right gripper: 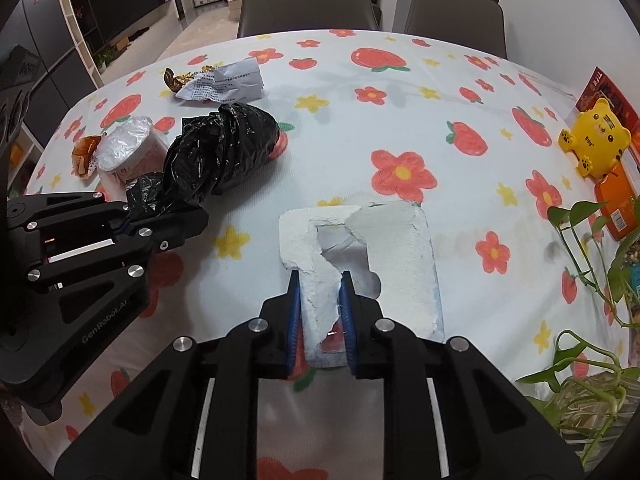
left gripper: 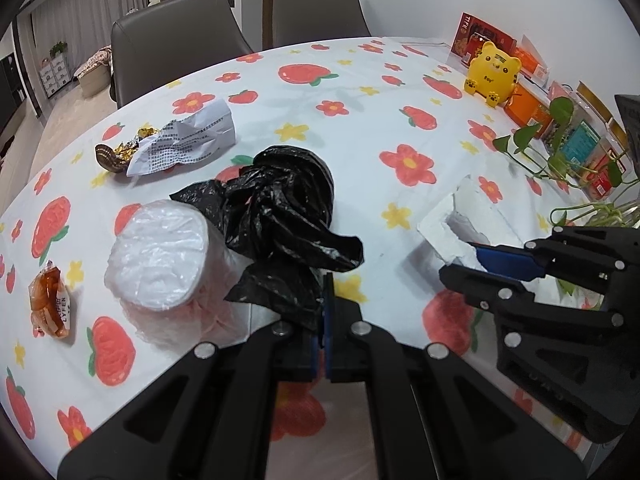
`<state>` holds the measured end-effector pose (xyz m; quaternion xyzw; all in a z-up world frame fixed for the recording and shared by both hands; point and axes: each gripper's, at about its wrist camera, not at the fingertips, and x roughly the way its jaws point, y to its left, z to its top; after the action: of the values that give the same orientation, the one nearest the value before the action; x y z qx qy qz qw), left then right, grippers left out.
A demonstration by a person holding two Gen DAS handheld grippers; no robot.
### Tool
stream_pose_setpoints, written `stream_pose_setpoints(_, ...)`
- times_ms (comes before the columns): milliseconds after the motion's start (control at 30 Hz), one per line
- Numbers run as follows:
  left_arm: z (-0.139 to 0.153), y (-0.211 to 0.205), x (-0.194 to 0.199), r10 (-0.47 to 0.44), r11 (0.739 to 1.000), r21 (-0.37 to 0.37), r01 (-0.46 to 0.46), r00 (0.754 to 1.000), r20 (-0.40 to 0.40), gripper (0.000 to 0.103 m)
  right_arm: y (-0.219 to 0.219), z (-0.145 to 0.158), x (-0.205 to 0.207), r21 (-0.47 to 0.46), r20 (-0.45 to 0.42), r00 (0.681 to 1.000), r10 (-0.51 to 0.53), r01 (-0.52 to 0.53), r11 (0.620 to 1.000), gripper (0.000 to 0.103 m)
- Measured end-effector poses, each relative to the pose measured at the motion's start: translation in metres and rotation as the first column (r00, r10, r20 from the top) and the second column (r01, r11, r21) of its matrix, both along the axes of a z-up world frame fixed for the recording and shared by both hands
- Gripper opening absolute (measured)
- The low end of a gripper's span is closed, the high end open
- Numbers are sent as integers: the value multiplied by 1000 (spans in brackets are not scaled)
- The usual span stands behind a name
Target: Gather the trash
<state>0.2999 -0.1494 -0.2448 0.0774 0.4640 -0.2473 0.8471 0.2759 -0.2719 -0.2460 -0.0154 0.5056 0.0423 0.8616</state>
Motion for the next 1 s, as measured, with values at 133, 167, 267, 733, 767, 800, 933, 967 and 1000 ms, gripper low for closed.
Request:
stream_pose_setpoints(133,7,0,-6,-7,1000,-6,7,1000,9,2,0,7,-5,17,5,1000,-13,13,1000,17)
stream_pose_setpoints(167,9,0,-8,-9,1000,-7,9,1000,12,2,0,9,-7,21,6,1000,-17,16,1000,17)
stream_pose_setpoints(267,17,0,-16,-21,1000,-9,21,1000,23,2,0,16,-15,34,9,1000,-25,24,999,17)
stream_pose_setpoints(733,65,19,-91,-93,994,-42,96,993,75,2,13,67,-84,42,51,995,-83,81,996,17)
stream_pose_setpoints(767,68,21,-97,-99,994,-46,103,992,77,2,15,71,-91,44,53,995,-89,87,995,17)
stream_pose_setpoints(800,71,23,-105,-106,993,-50,110,991,80,2,17,74,-99,46,55,994,-96,93,995,17)
stream_pose_setpoints(933,81,30,-136,-137,988,-62,143,986,95,2,27,86,-130,39,62,991,-122,120,992,17)
stream_pose_setpoints(967,84,32,-144,-147,986,-65,154,984,99,2,30,89,-140,37,65,989,-130,128,991,17)
stream_pose_setpoints(1000,87,34,-150,-155,984,-68,163,983,103,2,32,92,-148,36,67,988,-136,134,990,17)
